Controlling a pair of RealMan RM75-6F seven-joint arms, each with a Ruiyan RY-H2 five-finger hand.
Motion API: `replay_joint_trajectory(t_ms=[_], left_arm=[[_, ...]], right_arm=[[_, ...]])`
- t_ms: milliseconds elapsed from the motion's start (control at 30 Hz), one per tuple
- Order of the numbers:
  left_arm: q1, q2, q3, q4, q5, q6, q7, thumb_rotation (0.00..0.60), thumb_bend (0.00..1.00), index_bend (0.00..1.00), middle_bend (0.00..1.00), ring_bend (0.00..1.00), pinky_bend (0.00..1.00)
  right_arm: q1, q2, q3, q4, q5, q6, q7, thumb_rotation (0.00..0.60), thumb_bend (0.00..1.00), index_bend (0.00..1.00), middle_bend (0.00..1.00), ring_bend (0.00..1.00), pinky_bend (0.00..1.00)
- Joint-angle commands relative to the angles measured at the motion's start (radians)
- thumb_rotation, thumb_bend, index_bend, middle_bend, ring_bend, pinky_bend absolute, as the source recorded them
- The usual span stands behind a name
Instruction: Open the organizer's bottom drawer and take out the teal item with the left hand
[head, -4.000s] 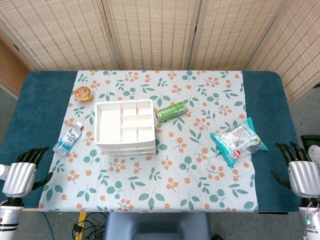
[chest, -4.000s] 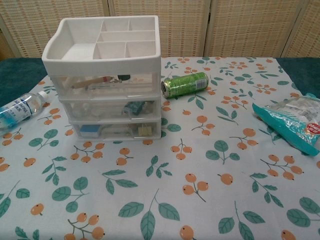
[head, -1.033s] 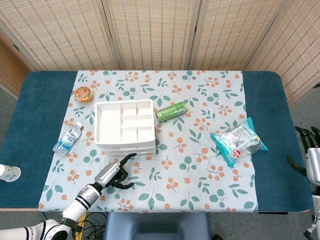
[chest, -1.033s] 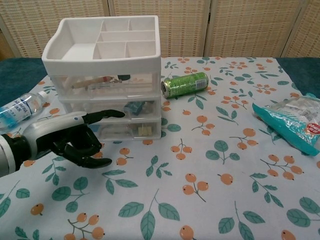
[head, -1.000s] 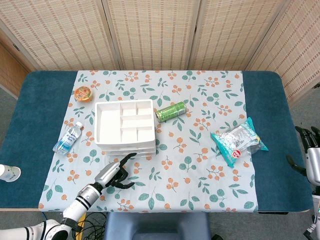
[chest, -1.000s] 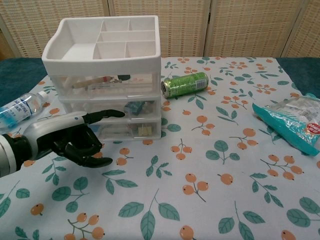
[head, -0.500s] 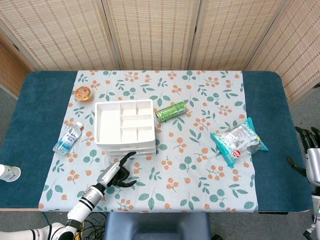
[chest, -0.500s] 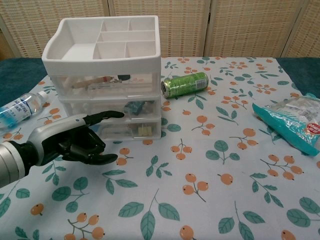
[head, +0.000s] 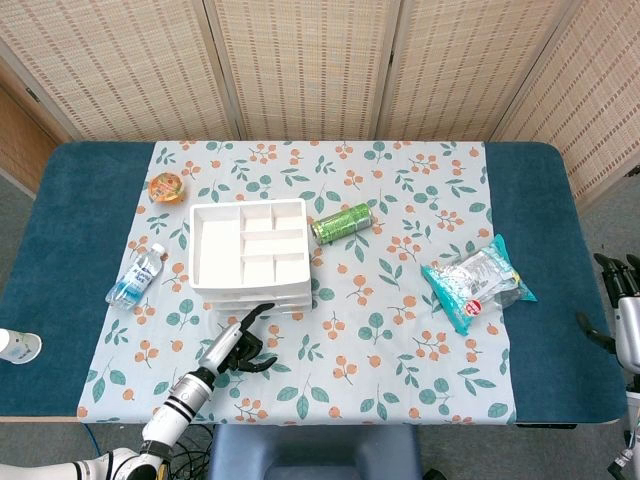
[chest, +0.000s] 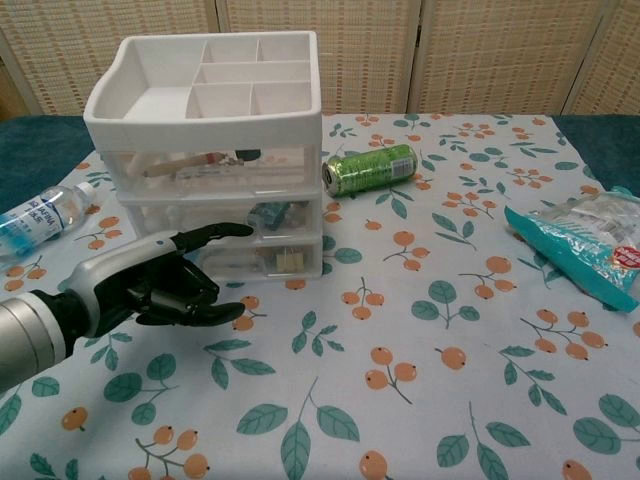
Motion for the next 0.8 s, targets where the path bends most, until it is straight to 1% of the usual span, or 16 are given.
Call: replay_joint_trajectory(t_ms=[33,533,700,800], left_arm=[[0.002,-0.015,-0.004,0.001,-0.004,0.002,-0.002,0.6,0.26,0.0,0.92,0.93,1.0],[-0.003,-0.047,-0.015,0.027,0.0,-0.021,-0.046,0.6,0.26,0.0,0.91,0.93,1.0],[-0.004,-0.052,-0.024,0.034,-0.009,-0.031,-0.063,0.6,0.26,0.02,0.91,0.93,1.0],[-0.006,-0.054,-0.029,0.036,-0.016,-0.04,-0.072,0.6,0.26,0.04,0.91,0.93,1.0]], right_arm=[[-0.002,-0.001,-0.001,0.002,0.0,0.001,0.001,0.6,0.26,0.12,0.21,0.14,0.18],[-0.006,-0.006,-0.002,0.023,0.009,-0.003,0.015,0.6,0.26,0.12,0.21,0.14,0.18],[-0.007,-0.009,-0.003,0.029,0.013,-0.008,0.017,0.6,0.26,0.12,0.21,0.14,0.18],[-0.006,-0.01,-0.004,0.029,0.018,-0.014,0.017,0.6,0.26,0.12,0.22,0.16,0.18]])
